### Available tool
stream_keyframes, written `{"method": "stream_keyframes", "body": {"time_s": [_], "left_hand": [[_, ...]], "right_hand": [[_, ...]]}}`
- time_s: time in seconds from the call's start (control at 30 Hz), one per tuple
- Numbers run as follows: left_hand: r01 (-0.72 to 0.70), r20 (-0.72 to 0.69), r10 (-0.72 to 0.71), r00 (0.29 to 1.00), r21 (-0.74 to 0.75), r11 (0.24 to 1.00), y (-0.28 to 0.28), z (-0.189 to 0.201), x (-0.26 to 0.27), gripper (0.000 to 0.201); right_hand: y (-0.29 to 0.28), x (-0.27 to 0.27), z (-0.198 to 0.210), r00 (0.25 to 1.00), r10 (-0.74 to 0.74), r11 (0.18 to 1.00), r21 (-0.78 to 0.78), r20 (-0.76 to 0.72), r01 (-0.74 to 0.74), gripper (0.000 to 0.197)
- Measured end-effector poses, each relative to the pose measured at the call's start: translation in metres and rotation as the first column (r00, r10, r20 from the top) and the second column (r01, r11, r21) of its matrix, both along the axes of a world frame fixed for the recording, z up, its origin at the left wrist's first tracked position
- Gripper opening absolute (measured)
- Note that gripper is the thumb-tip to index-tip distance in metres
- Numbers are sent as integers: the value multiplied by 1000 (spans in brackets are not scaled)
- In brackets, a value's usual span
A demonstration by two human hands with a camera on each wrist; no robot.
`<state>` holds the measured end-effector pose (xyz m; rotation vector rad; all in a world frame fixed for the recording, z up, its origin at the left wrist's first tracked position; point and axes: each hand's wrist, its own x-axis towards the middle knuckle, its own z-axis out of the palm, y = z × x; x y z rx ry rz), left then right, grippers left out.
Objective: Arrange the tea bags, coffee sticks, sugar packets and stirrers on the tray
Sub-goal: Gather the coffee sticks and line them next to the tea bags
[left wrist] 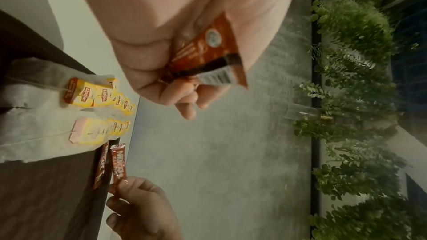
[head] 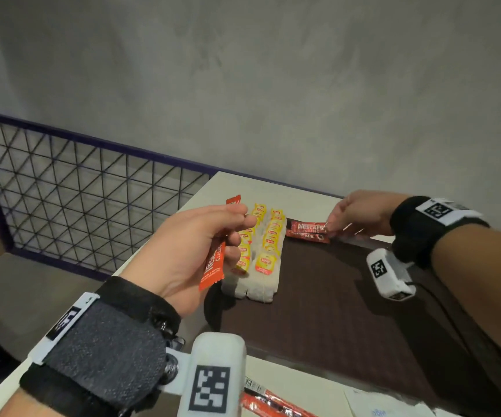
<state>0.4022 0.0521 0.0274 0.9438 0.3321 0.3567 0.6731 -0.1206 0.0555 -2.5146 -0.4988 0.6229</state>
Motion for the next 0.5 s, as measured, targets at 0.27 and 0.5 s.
{"method": "stream_keyframes", "body": {"time_s": [0.27, 0.5], "left_hand": [[-20, -19, 19, 1000, -22, 1000, -3, -1, 2, 16], [-5, -15, 5, 1000, -42, 999, -8, 2, 2, 12]], "right_hand": [[26, 0, -22, 935, 174, 935, -351, 310, -57, 16], [31, 3, -30, 899, 209, 925, -377, 386, -53, 17]]}}
